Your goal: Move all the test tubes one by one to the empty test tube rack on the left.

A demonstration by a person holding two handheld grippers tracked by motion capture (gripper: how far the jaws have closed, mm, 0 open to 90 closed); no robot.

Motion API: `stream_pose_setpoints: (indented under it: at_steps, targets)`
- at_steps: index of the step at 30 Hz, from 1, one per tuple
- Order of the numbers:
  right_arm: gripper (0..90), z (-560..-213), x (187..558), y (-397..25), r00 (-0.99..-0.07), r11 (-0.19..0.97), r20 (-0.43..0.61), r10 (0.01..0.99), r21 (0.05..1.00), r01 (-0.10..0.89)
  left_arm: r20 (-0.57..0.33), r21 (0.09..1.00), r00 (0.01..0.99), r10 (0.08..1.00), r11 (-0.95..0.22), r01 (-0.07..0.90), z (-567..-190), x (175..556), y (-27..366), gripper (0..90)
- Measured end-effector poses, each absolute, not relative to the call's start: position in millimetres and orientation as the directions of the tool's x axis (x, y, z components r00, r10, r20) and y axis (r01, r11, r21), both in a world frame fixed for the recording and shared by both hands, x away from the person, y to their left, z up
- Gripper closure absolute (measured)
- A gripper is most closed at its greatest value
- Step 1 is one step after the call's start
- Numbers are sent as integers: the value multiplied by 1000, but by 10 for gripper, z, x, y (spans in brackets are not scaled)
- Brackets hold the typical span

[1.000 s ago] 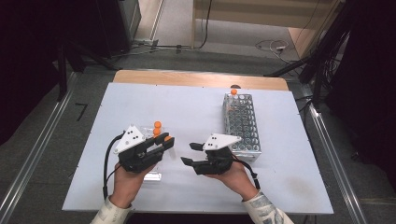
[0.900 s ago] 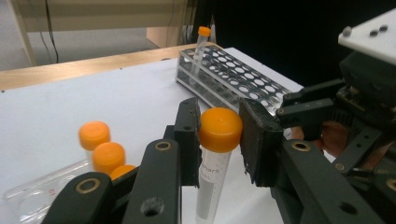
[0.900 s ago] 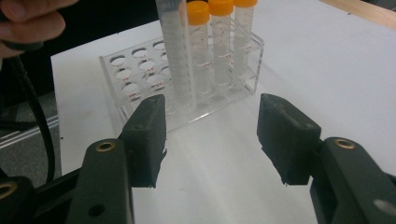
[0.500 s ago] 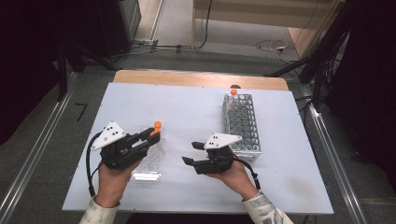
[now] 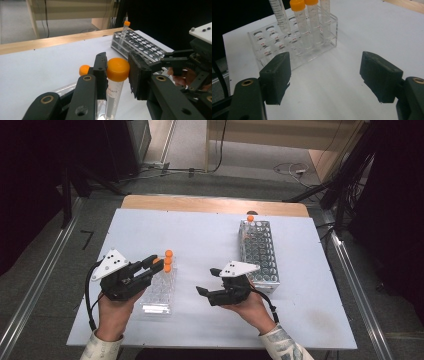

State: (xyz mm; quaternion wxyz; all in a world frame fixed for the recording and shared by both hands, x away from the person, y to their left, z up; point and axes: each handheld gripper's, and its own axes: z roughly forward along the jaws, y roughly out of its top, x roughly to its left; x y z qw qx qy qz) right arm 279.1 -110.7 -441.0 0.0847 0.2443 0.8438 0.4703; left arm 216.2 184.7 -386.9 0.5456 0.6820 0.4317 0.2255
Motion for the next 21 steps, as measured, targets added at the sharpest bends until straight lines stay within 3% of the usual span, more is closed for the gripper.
stream_pose_setpoints:
  at_steps: [10, 21]
  targets:
    - [242, -4406, 2783, -1109, -869, 436, 83, 488, 839, 325, -151, 931, 505, 850, -49, 360, -3996, 2209, 1826, 701]
    - [243, -4398, 2777, -1120, -868, 431, 86, 488, 842, 326, -57, 928, 498, 865, -138, 346, -4094, 2173, 1648, 699]
